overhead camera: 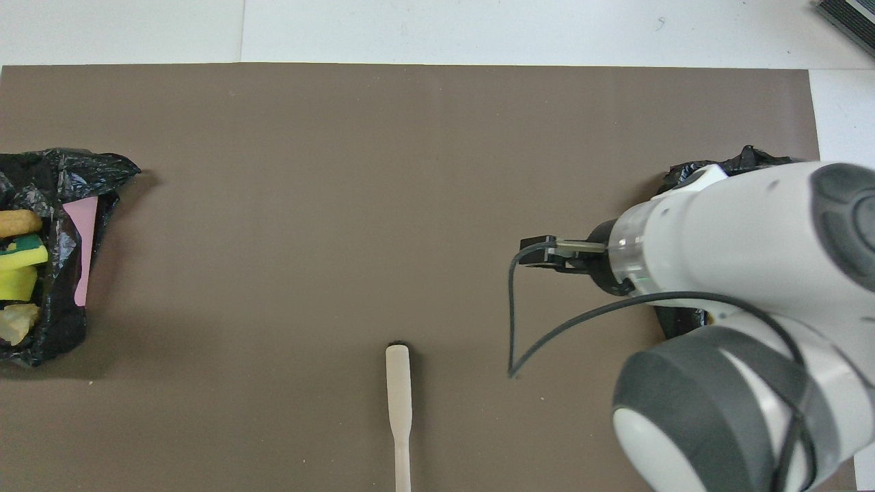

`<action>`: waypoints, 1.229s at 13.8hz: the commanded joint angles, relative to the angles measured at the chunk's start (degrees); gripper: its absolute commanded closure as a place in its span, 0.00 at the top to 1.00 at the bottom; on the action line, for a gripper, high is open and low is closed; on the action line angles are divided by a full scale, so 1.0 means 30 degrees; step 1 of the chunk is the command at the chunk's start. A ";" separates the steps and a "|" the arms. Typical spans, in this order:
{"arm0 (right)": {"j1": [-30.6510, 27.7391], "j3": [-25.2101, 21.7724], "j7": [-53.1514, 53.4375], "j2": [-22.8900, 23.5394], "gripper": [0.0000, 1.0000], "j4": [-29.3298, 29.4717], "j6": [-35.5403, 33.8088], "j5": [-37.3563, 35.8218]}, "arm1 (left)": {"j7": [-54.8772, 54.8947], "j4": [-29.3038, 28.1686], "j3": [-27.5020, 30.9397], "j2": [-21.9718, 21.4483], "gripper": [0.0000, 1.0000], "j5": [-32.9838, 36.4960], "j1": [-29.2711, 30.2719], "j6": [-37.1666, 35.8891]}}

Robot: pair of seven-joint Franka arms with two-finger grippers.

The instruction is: Sweep and dump trash in bin

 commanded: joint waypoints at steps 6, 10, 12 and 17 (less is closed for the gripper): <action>-0.1977 0.0311 -0.0492 0.0667 1.00 0.3492 -0.4667 -0.2950 | -0.0157 -0.0509 -0.0122 -0.0747 0.00 -0.0696 0.0348 0.0778; -0.2506 0.0311 -0.0521 0.2131 1.00 0.5838 -0.5985 -0.2862 | -0.0273 -0.0510 -0.0504 -0.1275 0.00 -0.4149 -0.0411 -0.1064; -0.2537 0.0311 -0.0521 0.2133 1.00 0.5811 -0.5870 -0.2833 | -0.0477 -0.0422 -0.0475 -0.1276 0.00 -0.5441 -0.1115 -0.1828; -0.2947 0.0164 -0.0463 0.1666 1.00 0.5170 -0.5839 -0.2246 | -0.2377 -0.0392 -0.0533 -0.1305 0.00 -0.6935 -0.2230 -0.2885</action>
